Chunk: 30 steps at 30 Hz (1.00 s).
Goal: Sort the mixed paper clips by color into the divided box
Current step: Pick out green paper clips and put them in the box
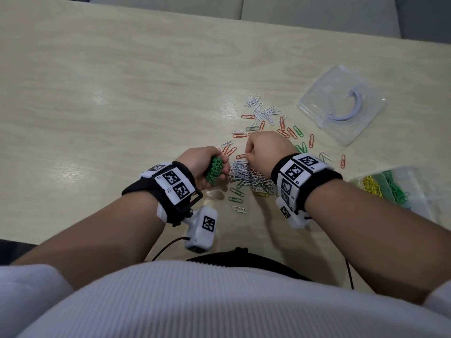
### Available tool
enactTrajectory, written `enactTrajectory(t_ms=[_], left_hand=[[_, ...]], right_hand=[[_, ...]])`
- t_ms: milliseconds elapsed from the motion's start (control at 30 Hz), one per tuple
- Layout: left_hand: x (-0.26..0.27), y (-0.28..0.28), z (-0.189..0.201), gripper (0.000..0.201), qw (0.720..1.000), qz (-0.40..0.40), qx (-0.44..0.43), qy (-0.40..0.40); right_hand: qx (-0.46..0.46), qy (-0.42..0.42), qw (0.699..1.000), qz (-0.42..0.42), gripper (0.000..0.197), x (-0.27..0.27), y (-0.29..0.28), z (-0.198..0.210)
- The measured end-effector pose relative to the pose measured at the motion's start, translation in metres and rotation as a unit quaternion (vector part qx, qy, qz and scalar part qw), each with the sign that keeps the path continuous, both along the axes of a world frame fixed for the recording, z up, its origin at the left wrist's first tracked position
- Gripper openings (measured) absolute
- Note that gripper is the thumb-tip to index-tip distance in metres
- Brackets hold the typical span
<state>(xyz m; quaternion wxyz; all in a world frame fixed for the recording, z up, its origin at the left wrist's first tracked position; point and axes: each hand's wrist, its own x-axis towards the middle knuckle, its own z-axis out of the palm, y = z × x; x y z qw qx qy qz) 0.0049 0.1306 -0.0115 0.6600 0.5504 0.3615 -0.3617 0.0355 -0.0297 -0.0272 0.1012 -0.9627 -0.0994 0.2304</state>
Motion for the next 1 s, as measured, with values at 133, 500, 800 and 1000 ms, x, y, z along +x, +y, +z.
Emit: enactTrajectory(t_ms=[133,500,800,1000], left_hand=[[0.000,-0.002,0.000,0.030,1.000,0.000,-0.005,0.004],[0.000,-0.003,0.005,0.030,1.000,0.000,-0.003,0.002],[0.008,-0.008,0.006,0.033,1.000,-0.010,0.015,0.004],[0.009,-0.014,0.007,0.034,1.000,-0.012,0.014,-0.003]], right_hand=[[0.012,-0.034,0.999,-0.018,0.017,-0.001,-0.002,0.004],[-0.043,-0.114,0.992,0.020,0.024,0.024,-0.008,-0.007],[-0.080,-0.033,0.996,-0.012,0.034,0.025,-0.009,-0.003],[-0.063,-0.014,0.998,-0.005,0.033,0.020,-0.014,-0.001]])
